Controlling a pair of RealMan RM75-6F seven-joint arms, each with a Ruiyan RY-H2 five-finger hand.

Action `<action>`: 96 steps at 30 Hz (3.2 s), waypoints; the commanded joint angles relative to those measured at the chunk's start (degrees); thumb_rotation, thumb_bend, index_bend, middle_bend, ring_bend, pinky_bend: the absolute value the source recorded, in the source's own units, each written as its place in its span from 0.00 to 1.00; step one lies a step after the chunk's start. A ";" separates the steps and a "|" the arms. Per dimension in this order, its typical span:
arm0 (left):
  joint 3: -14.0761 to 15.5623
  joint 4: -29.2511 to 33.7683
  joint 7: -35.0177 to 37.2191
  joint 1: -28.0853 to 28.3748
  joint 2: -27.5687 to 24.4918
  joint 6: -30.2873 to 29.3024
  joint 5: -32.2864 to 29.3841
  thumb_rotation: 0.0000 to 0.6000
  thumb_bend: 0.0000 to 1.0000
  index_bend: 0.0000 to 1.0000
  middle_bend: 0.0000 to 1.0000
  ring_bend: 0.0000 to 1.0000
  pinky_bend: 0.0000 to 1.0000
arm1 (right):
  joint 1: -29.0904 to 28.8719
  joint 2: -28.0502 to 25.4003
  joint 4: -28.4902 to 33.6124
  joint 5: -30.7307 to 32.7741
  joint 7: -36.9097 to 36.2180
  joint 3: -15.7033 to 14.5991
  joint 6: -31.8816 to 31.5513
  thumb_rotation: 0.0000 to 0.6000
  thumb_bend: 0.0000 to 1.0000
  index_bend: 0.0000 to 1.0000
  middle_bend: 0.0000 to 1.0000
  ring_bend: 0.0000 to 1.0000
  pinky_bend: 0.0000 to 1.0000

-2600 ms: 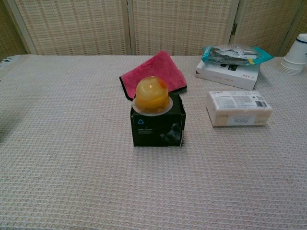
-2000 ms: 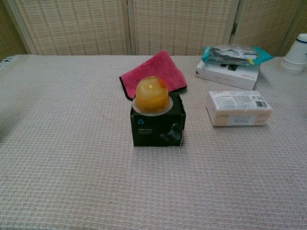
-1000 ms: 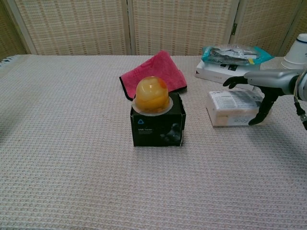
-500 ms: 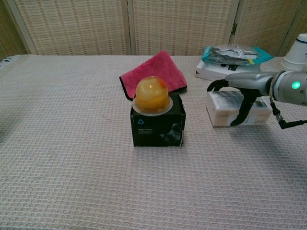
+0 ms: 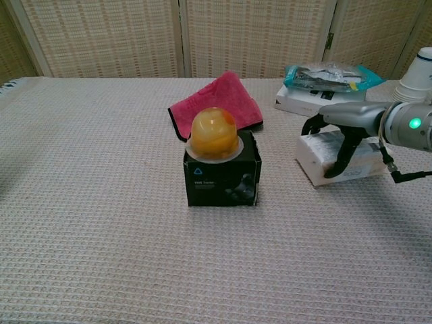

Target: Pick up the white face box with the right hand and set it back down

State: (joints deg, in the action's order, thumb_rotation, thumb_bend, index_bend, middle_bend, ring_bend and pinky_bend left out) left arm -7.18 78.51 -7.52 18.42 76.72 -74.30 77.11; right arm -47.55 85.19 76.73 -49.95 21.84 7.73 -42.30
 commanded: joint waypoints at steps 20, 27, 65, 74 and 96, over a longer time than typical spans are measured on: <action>0.34 0.29 -0.82 -0.02 0.23 -0.28 0.51 1.00 0.55 0.16 0.00 0.00 0.11 | 11.29 4.58 -28.86 -38.45 -106.00 0.09 -13.96 1.00 0.23 0.48 0.50 0.26 0.00; 0.37 -0.31 -1.06 0.17 0.57 0.34 0.14 1.00 0.55 0.16 0.00 0.00 0.11 | 9.10 12.20 -45.84 -42.86 -120.48 -4.33 -16.06 1.00 0.27 0.48 0.50 0.26 0.00; 0.89 -0.64 -2.40 0.49 1.42 0.93 0.27 1.00 0.55 0.16 0.00 0.00 0.11 | 10.80 11.93 -53.14 -45.39 -120.83 -13.27 -15.32 1.00 0.29 0.38 0.49 0.25 0.00; 1.06 -0.66 -2.57 0.53 1.48 1.01 0.46 1.00 0.55 0.16 0.00 0.00 0.11 | 9.43 9.92 -48.04 -43.74 -115.98 -12.49 -12.14 1.00 0.18 0.18 0.31 0.12 0.00; 1.40 0.30 -2.33 0.43 0.96 0.21 1.73 1.00 0.55 0.16 0.00 0.00 0.11 | 13.41 -8.04 -16.44 -34.80 -75.65 -4.66 -21.45 1.00 0.08 0.00 0.00 0.00 0.00</action>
State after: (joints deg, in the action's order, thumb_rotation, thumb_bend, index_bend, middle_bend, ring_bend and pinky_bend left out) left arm -5.86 78.78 -9.96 18.85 77.72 -73.95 78.68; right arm -36.21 82.76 48.52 -89.32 -72.47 -1.09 -59.73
